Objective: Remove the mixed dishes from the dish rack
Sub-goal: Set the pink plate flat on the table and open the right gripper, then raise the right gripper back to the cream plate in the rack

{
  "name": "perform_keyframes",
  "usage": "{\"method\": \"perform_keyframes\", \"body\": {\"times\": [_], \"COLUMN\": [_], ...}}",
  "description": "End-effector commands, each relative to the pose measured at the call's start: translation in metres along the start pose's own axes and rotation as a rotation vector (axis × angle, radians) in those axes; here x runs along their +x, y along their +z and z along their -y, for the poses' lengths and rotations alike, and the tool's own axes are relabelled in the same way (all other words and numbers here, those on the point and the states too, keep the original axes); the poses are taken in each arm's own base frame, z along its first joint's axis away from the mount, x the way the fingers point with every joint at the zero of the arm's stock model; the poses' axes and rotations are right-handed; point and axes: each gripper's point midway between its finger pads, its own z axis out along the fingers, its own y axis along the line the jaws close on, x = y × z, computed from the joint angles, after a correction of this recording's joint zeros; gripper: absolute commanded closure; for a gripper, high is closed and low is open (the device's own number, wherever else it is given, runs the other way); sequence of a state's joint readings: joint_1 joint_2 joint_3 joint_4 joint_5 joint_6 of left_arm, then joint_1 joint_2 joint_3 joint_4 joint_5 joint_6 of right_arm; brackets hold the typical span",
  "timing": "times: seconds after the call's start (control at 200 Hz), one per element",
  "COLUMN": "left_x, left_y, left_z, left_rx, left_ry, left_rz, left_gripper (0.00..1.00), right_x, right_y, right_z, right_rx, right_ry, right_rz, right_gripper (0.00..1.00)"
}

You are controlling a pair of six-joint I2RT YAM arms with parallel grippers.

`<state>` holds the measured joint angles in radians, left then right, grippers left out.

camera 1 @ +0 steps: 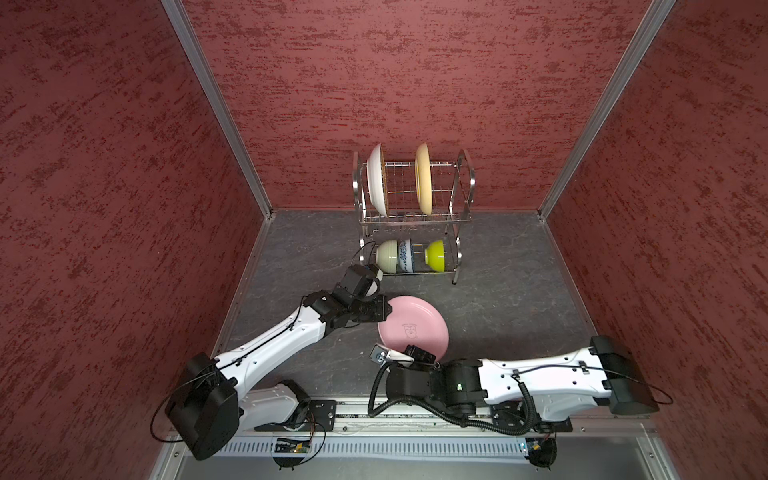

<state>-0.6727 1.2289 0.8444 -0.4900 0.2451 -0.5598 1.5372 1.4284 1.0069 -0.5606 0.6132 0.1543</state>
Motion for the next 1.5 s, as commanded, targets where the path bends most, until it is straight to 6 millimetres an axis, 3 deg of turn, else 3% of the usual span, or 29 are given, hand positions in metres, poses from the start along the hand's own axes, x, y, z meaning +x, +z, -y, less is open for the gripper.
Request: {"method": "perform_keyframes", "body": {"times": [0.0, 0.08, 0.22, 0.426, 0.516, 0.651, 0.827, 1.052, 1.248, 1.493], "left_x": [0.004, 0.004, 0.002, -0.008, -0.013, -0.016, -0.011, 0.005, 0.011, 0.015], "left_y": [0.001, 0.003, 0.004, -0.001, -0.004, -0.011, -0.014, -0.003, 0.001, 0.012], "left_z": [0.010, 0.010, 0.011, 0.005, -0.001, -0.006, -0.028, -0.061, -0.074, -0.079], "left_rx": [0.014, 0.000, -0.008, -0.001, -0.013, 0.010, -0.029, -0.106, -0.149, -0.199], "left_ry": [0.034, 0.043, 0.065, 0.057, 0.048, 0.023, -0.050, -0.167, -0.202, -0.193], "left_rz": [-0.026, -0.020, 0.024, 0.140, 0.207, 0.306, 0.389, 0.425, 0.445, 0.445], "left_gripper": [0.94, 0.98, 1.00, 1.00, 1.00, 1.00, 1.00, 1.00, 1.00, 1.00], "right_x": [-0.026, -0.024, -0.024, -0.031, -0.030, -0.010, 0.032, 0.068, 0.087, 0.091], "right_y": [-0.019, -0.024, -0.038, -0.074, -0.090, -0.096, -0.074, -0.035, -0.010, 0.012], "right_z": [0.031, 0.036, 0.043, 0.047, 0.064, 0.102, 0.136, 0.142, 0.141, 0.138], "right_rx": [0.098, 0.094, 0.049, -0.160, -0.207, -0.187, -0.055, -0.041, -0.056, -0.077], "right_ry": [0.123, 0.163, 0.252, 0.413, 0.540, 0.771, 0.990, 1.132, 1.194, 1.205], "right_rz": [0.135, 0.163, 0.232, 0.380, 0.455, 0.481, 0.359, 0.191, 0.106, 0.072], "right_gripper": [0.71, 0.47, 0.29, 0.22, 0.22, 0.27, 0.32, 0.35, 0.36, 0.36]}}
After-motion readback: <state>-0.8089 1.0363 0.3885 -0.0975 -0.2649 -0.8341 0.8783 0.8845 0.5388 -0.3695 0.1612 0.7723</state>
